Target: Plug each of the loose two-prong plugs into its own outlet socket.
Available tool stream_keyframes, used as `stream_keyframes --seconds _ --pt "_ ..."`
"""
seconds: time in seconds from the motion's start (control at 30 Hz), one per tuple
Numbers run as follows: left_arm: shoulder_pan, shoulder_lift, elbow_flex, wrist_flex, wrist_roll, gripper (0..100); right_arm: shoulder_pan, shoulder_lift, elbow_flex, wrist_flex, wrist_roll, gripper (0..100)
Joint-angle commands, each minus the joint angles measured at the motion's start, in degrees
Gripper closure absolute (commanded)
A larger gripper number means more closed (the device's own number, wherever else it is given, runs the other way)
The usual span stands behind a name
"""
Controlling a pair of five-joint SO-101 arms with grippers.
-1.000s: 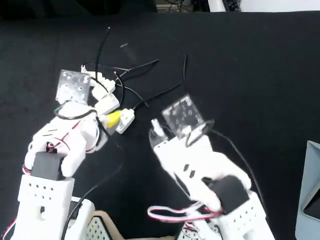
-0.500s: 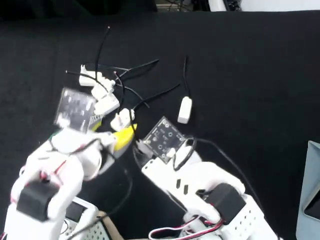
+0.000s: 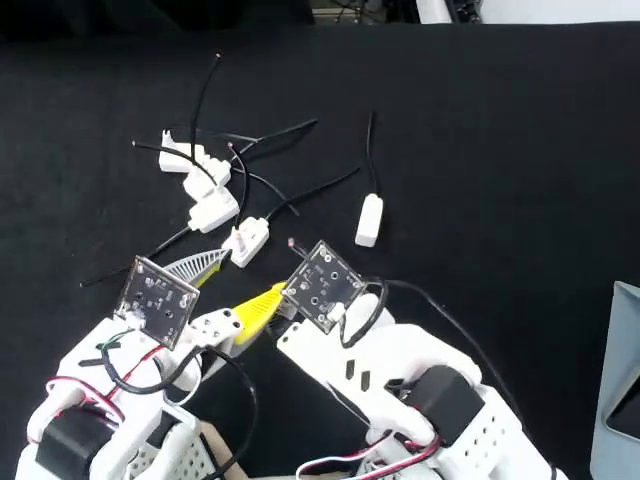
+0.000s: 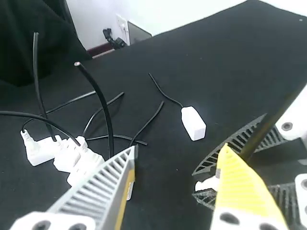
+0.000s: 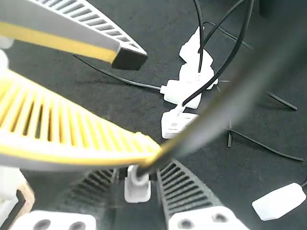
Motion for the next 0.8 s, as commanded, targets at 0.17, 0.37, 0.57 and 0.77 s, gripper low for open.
stream_keyframes --seconds 0.17,0.37,0.57,0.77 --pt "-5.8 0.5 0.0 -2.2 1.1 73 10.1 -0.1 -1.0 -1.6 -0.1 98.7" --pt "-10.4 6.1 -1.1 -4.1 1.8 73 25.8 -0.1 -1.0 -2.1 -0.1 98.7" --pt "-10.1 23.8 -6.7 -9.1 1.7 72 41.1 -0.1 1.5 -7.6 -0.1 98.7" --pt "-6.3 37.3 -12.5 -16.3 2.5 69 51.5 -0.1 7.7 -16.6 0.1 98.7"
